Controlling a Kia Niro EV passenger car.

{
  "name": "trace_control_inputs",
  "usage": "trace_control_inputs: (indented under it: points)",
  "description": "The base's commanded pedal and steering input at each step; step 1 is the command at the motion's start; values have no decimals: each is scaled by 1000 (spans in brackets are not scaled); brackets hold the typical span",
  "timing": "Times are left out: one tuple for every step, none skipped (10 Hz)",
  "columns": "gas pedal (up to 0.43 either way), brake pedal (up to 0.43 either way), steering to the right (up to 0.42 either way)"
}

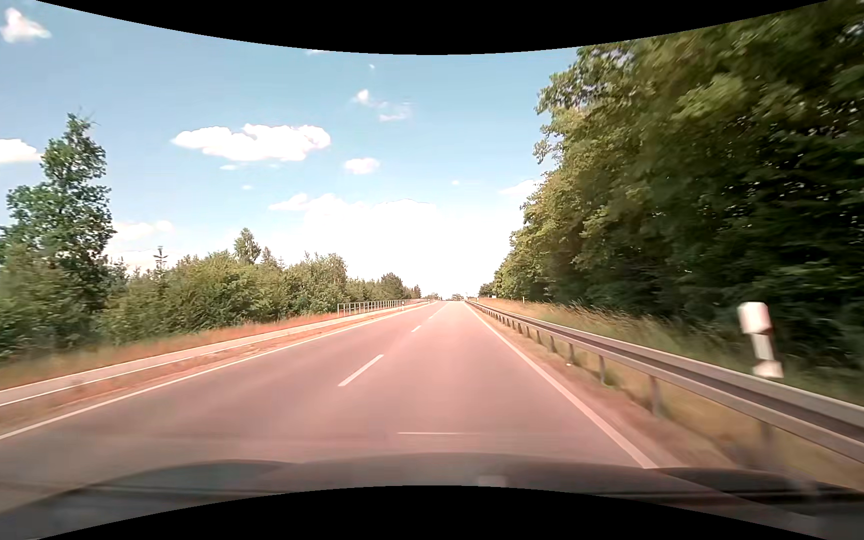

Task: Follow the waypoints while adhering to traffic rules and regulations

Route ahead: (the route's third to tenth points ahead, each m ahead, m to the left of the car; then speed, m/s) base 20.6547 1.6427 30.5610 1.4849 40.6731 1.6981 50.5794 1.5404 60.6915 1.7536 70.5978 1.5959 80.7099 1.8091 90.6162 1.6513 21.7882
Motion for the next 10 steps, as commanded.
trace_control_inputs:
  points:
    - [240, 0, -2]
    - [240, 0, -2]
    - [240, 0, -2]
    - [240, 0, -2]
    - [240, 0, -2]
    - [240, 0, -1]
    - [240, 0, -1]
    - [240, 0, -1]
    - [240, 0, -1]
    - [240, 0, -1]
